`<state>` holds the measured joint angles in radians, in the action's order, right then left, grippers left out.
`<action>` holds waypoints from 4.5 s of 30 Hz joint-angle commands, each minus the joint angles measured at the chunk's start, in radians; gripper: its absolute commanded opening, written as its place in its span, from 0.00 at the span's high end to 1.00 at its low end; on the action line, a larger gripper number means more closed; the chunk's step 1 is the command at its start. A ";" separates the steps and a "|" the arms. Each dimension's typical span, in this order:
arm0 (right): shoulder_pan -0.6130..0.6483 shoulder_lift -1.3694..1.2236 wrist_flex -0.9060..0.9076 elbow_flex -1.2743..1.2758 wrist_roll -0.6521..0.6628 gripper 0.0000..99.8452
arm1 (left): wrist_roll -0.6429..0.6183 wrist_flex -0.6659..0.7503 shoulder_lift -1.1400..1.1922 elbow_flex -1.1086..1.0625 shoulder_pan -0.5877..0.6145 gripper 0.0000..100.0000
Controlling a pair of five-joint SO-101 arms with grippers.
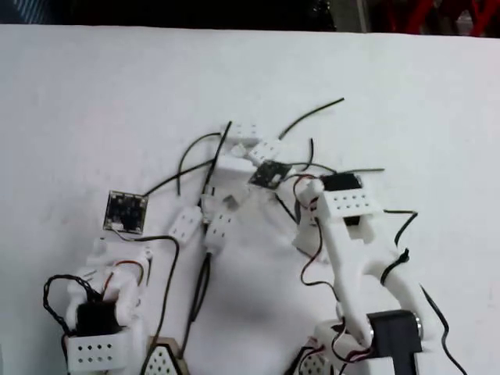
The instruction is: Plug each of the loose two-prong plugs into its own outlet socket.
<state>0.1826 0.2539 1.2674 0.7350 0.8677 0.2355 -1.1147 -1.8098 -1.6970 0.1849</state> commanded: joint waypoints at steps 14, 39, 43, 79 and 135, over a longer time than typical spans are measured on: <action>-0.068 -0.429 0.153 -0.391 -0.061 0.82 | 0.008 0.002 -0.008 0.005 0.010 0.98; -0.016 -0.375 0.282 -0.370 -0.071 0.98 | 0.008 0.002 -0.008 0.005 0.010 0.98; 0.051 -0.404 0.234 -0.348 -0.130 0.98 | 0.008 0.002 -0.008 0.005 0.010 0.98; 0.160 -0.088 0.260 -0.345 -0.229 0.98 | 0.008 0.002 -0.008 0.012 0.010 0.98; -0.173 0.934 -0.598 0.519 -1.056 0.98 | -0.018 0.018 2.000 1.321 -0.529 0.80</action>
<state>0.0184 1.1592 0.6874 1.2612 -0.1818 0.2186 -1.1040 0.0453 -0.5247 -0.3353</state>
